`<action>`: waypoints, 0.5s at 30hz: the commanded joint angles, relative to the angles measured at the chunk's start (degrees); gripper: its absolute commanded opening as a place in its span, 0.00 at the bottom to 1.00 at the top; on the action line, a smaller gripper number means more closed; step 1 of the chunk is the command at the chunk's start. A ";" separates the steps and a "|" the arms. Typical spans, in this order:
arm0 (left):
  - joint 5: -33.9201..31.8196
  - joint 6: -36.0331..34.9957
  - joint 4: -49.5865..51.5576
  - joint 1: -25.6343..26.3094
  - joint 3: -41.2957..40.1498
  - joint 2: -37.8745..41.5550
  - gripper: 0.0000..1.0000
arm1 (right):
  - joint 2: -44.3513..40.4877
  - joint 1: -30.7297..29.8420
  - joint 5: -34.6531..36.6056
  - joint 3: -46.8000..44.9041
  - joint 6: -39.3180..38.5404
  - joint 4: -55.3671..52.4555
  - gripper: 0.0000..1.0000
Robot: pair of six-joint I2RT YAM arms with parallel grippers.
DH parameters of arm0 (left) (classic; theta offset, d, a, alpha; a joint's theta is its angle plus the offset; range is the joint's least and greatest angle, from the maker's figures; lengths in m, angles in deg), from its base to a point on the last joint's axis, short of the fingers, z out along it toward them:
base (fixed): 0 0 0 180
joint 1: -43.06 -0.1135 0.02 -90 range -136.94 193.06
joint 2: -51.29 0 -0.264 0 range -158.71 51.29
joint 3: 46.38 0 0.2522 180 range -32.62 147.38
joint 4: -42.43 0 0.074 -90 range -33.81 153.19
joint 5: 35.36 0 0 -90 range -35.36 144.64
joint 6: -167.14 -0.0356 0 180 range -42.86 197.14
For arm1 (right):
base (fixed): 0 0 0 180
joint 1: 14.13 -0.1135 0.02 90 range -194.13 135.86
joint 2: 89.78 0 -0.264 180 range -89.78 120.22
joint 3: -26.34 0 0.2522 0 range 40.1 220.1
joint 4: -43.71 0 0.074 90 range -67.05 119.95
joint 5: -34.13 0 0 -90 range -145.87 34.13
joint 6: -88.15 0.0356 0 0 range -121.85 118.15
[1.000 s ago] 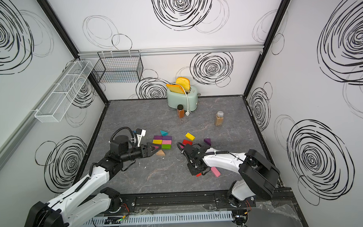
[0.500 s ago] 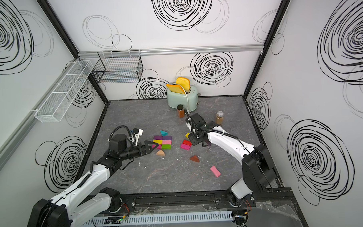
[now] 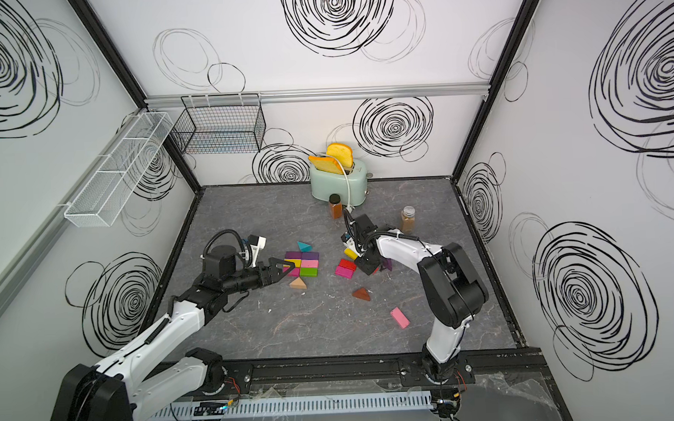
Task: Assemble a piece of candy with building blocks
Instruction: Assemble the building block at the center of the board.
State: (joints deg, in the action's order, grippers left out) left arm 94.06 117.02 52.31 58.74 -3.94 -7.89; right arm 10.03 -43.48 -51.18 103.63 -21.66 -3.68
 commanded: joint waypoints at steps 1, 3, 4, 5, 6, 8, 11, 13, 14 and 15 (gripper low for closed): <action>1.01 -0.68 -1.80 -0.29 1.27 -0.10 0.98 | 1.53 0.91 1.01 -0.60 -3.81 1.10 0.11; 0.95 -0.68 -1.66 -0.13 1.46 0.00 0.98 | 2.82 1.36 1.05 -0.37 -4.31 1.33 0.13; 0.72 -0.81 -1.46 -0.20 1.62 -0.05 0.98 | 3.66 1.49 1.16 -0.21 -4.55 1.14 0.13; 0.05 -1.22 -0.82 -0.11 1.87 0.02 0.98 | 4.46 1.53 1.48 -0.03 -4.78 1.03 0.14; -0.85 -1.72 0.00 -0.04 2.19 -0.08 0.98 | 5.21 1.53 1.63 0.21 -4.88 0.82 0.14; -4.27 -3.30 3.33 0.01 3.43 -0.70 0.98 | 6.22 1.56 1.02 0.60 -4.96 1.09 0.15; -8.58 -5.70 7.87 -0.38 5.13 -2.26 0.98 | 7.04 1.75 0.20 0.72 -5.26 1.62 0.21; -9.33 -5.74 8.34 -1.04 5.24 -2.47 0.98 | 7.53 1.84 0.65 0.81 -5.19 1.84 0.27; -9.80 -5.61 8.49 -1.23 5.25 -2.40 0.98 | 7.37 1.87 0.56 0.82 -5.10 1.94 0.30; -10.32 -5.45 8.68 -1.45 5.23 -2.33 0.98 | 7.13 1.88 0.66 0.73 -4.99 2.13 0.32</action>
State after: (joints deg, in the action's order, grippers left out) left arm 87.09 113.37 59.22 58.17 -0.15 -10.05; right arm 14.97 -41.93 -49.90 104.65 -25.53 -1.47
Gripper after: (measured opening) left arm 0.978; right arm 0.314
